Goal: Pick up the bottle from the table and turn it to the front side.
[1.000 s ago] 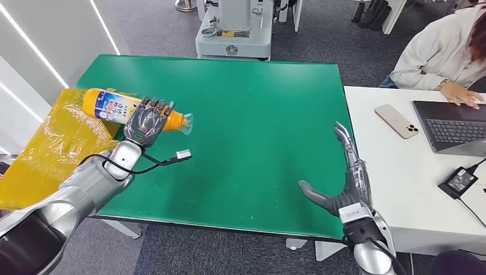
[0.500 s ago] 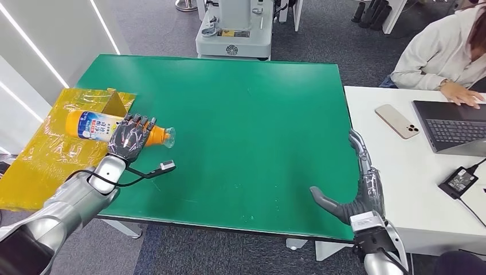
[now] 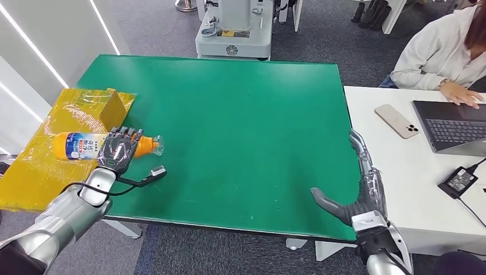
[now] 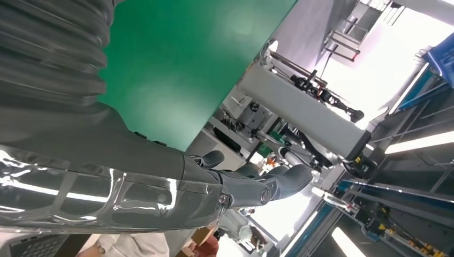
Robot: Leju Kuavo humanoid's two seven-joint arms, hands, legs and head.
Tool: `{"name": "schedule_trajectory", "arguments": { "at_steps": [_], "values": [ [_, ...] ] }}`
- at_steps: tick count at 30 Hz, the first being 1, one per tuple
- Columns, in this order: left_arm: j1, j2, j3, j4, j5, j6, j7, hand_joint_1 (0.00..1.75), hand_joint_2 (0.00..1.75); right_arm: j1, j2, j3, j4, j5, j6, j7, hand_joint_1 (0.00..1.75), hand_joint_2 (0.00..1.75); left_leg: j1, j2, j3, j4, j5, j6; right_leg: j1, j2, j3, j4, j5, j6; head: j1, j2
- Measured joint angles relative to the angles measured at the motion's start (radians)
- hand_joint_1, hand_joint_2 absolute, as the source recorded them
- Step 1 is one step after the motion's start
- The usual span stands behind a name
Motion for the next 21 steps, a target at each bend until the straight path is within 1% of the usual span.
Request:
{"name": "schedule_trajectory", "arguments": {
  "at_steps": [3,6,9,12,16,20,21],
  "values": [
    [-0.004,-0.012,0.055,0.0,0.001,-0.046,-0.097,1.67,1.75,-0.002,0.017,-0.008,-0.003,0.009,0.018,-0.001,0.0,1.75,0.0,0.0,0.0,0.0,0.0,0.0,0.0,0.0,0.0,0.0,0.0,0.0,0.0,0.0],
    [-0.022,-0.022,0.105,0.0,-0.001,-0.08,-0.153,1.64,1.75,-0.009,0.023,-0.014,-0.005,0.01,0.03,0.002,0.0,1.75,0.0,0.0,0.0,0.0,0.0,-0.001,0.0,0.0,0.0,0.0,0.0,-0.001,0.0,0.0],
    [-0.035,-0.025,0.131,0.001,-0.002,-0.085,-0.174,1.64,1.75,-0.01,0.026,-0.017,-0.005,0.01,0.038,0.005,0.0,1.75,0.0,0.0,0.0,0.0,0.0,-0.001,0.0,0.0,0.0,0.0,0.001,-0.001,0.0,0.0],
    [-0.037,-0.028,0.138,0.003,-0.002,-0.084,-0.179,1.63,1.75,-0.01,0.027,-0.019,-0.005,0.009,0.041,0.005,0.0,1.75,0.0,0.0,0.0,0.0,0.0,-0.001,0.0,0.0,0.0,0.0,0.0,-0.001,0.0,0.0],
    [-0.039,-0.033,0.152,0.008,-0.002,-0.085,-0.18,1.55,1.75,-0.009,0.027,-0.02,-0.005,0.009,0.042,0.005,0.0,1.75,0.0,0.0,0.0,0.0,0.0,-0.001,0.0,0.0,0.0,0.0,0.0,-0.001,0.0,0.0],
    [-0.04,-0.035,0.164,0.014,-0.002,-0.114,-0.204,1.69,1.75,-0.003,0.027,-0.02,-0.005,0.009,0.044,-0.003,0.0,1.75,0.0,0.0,0.0,0.0,0.0,-0.001,0.0,0.0,0.0,0.0,0.0,-0.001,0.0,0.0],
    [-0.041,-0.036,0.17,0.017,-0.001,-0.129,-0.212,1.69,1.75,-0.001,0.027,-0.02,-0.004,0.008,0.044,-0.005,0.0,1.75,0.0,0.0,0.0,0.0,0.0,-0.001,0.0,0.0,0.0,0.0,0.0,-0.001,0.0,0.0]
  ]
}}
